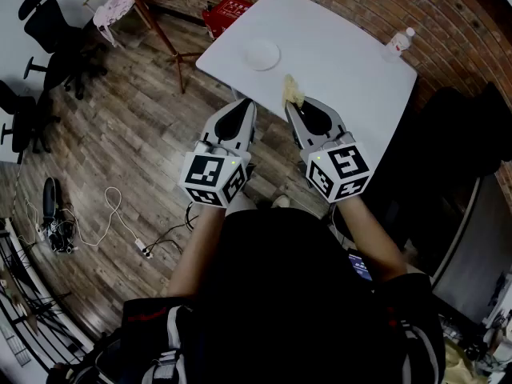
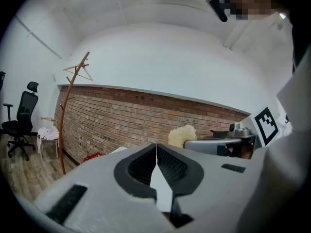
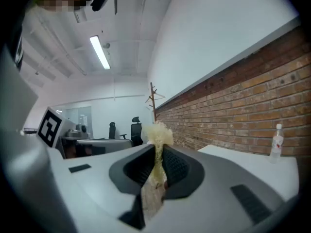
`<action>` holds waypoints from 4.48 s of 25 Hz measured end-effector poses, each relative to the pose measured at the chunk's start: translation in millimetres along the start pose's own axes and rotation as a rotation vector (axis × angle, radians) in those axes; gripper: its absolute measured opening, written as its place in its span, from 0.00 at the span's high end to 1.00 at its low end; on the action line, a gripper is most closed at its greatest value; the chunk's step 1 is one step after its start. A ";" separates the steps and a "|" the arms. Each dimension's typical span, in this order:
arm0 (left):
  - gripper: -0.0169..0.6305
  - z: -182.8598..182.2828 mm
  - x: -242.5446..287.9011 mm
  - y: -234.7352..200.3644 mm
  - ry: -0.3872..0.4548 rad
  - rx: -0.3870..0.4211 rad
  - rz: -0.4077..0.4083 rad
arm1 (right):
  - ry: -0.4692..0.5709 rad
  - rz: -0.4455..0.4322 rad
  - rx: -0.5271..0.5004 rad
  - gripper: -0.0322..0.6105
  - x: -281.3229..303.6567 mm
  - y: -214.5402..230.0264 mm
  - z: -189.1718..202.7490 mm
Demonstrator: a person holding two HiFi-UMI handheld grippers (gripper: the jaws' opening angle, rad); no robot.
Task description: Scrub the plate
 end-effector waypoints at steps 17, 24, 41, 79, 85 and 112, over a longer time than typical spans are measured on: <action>0.94 7.8 8.7 -0.7 -0.014 -0.036 -0.041 | -0.002 -0.018 0.058 0.86 -1.8 11.6 6.5; 0.94 11.2 16.5 -0.9 -0.033 -0.049 -0.050 | -0.012 -0.026 0.083 0.86 -2.5 20.8 11.2; 0.94 4.7 78.8 -51.5 -0.048 -0.120 -0.049 | -0.039 -0.019 0.101 0.86 63.3 62.3 9.4; 0.94 -3.2 204.8 -265.9 -0.195 -0.158 0.110 | -0.172 0.156 0.134 0.86 270.5 96.5 8.8; 0.94 12.5 207.9 -277.6 -0.230 -0.185 0.130 | -0.209 0.188 0.133 0.86 277.7 99.8 15.9; 0.94 130.1 278.7 -261.4 -0.466 0.046 0.185 | -0.426 0.189 0.062 0.86 294.0 170.2 100.0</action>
Point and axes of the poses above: the fingertips, and each gripper's own axes: x forward along the fingers, y to its right, z out of its underside, the point moved 4 cm from there along -x, backward along the fingers, and after that the axes turned 1 degree about -z, right-handed, at the moved point
